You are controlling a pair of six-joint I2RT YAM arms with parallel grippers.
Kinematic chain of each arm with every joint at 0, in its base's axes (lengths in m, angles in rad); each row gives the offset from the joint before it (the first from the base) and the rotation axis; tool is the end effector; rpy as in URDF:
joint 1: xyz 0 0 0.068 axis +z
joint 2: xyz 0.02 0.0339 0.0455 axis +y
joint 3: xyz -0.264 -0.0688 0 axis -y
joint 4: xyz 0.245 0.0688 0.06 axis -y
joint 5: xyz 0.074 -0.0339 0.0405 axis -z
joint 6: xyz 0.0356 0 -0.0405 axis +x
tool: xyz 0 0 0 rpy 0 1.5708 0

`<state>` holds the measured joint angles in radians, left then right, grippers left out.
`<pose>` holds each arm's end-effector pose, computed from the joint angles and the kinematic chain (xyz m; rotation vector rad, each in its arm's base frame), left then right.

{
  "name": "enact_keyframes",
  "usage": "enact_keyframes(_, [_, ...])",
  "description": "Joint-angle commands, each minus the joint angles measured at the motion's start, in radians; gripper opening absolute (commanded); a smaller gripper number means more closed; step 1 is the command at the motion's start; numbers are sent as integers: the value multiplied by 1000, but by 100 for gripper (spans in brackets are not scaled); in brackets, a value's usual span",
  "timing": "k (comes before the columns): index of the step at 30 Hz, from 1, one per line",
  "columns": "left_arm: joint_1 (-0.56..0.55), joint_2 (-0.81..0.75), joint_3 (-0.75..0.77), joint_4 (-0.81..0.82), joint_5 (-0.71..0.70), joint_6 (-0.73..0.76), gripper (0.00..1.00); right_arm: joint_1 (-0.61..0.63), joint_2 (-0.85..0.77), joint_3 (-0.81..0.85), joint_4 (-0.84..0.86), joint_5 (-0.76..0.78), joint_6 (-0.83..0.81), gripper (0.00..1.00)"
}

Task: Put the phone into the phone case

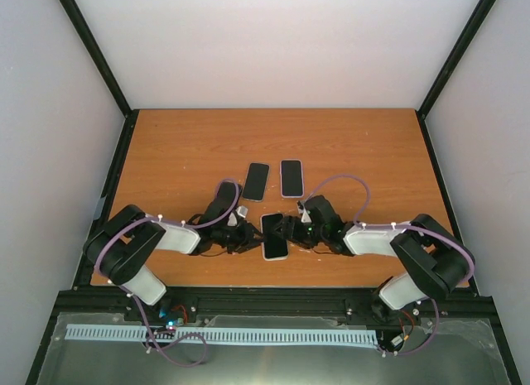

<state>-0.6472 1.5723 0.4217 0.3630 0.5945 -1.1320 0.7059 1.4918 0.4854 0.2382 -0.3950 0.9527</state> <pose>0.1859 -0.1655 0.1049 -0.3215 2.7456 -1.4087 0.1873 0.1776 0.1275 0.1021 2.6369 1.1782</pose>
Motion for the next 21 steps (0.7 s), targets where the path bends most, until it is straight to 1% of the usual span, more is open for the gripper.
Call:
enact_keyframes(1, [-15,25,0,83,39,-18,31,22,-13,-30,138,-60,108,72])
enact_keyframes(5, [-29,17,-5,91,44,-28,27,23,-16,-48,293,-146,195,71])
enact_keyframes(8, [-30,-11,-20,76,33,-25,27,23,-13,-75,429,-200,272,71])
enact_keyframes(9, [-31,-22,-26,71,28,-24,27,23,-12,-87,469,-208,293,71])
enact_keyframes(11, [-31,-51,-41,62,22,-19,32,23,-9,-109,536,-223,322,70])
enact_keyframes(14, [-30,-77,-53,29,6,-2,37,27,1,-131,584,-236,348,69])
enact_keyframes(16, [-31,-86,-55,1,-8,16,40,32,13,-138,587,-243,348,69])
enact_keyframes(21, [-30,-116,-72,-64,-47,53,41,34,62,-140,564,-272,315,67])
